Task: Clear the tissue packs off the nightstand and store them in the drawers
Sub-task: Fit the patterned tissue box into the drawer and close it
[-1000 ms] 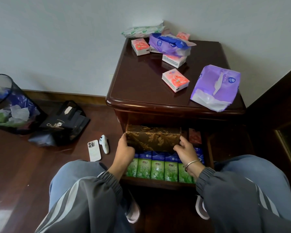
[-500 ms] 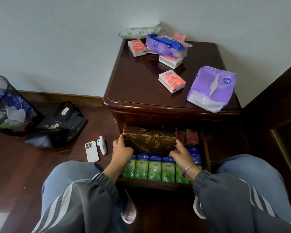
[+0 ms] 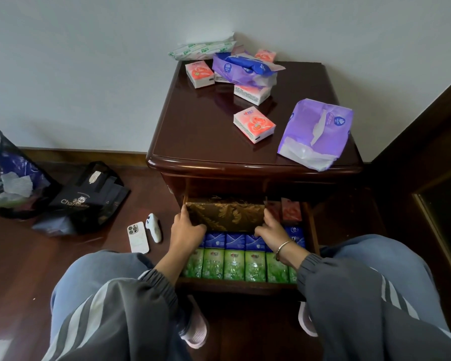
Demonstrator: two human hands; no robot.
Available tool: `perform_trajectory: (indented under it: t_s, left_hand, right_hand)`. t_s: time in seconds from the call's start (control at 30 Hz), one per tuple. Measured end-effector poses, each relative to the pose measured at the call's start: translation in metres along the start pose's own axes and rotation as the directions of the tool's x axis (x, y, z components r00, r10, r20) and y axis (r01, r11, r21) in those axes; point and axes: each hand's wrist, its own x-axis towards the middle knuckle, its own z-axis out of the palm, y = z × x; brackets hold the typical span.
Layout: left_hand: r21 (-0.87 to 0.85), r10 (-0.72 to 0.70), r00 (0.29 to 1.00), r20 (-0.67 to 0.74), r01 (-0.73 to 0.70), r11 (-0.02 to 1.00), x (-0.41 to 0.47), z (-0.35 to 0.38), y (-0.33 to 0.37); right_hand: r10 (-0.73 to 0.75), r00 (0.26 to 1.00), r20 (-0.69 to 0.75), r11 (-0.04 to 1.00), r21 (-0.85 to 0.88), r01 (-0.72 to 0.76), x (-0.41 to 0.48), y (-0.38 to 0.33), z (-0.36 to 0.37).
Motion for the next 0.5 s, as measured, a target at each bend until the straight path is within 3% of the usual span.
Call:
perform_trajectory:
  t_s: [0.23,0.33,0.5]
  left_hand:
    - [-0.066,0.017,0.999,0.029,-0.015,0.998,0.007,0.001,0.001]
    - [0.013,0.001,1.0,-0.006,-0.001,1.0,0.01,0.002,0.003]
    - [0.228,-0.072,0.997,0.01,0.068,0.971,0.012,0.001,0.004]
  right_hand:
    - [-0.077,0.997,-0.01,0.992,0.102,0.078,0.014,0.002,0.001]
    - [-0.061,0.998,-0.034,0.993,0.102,0.065,0.018,0.001,0.0]
    - [-0.015,1.0,0.02,0.998,-0.061,0.016,0.019,0.003,0.002]
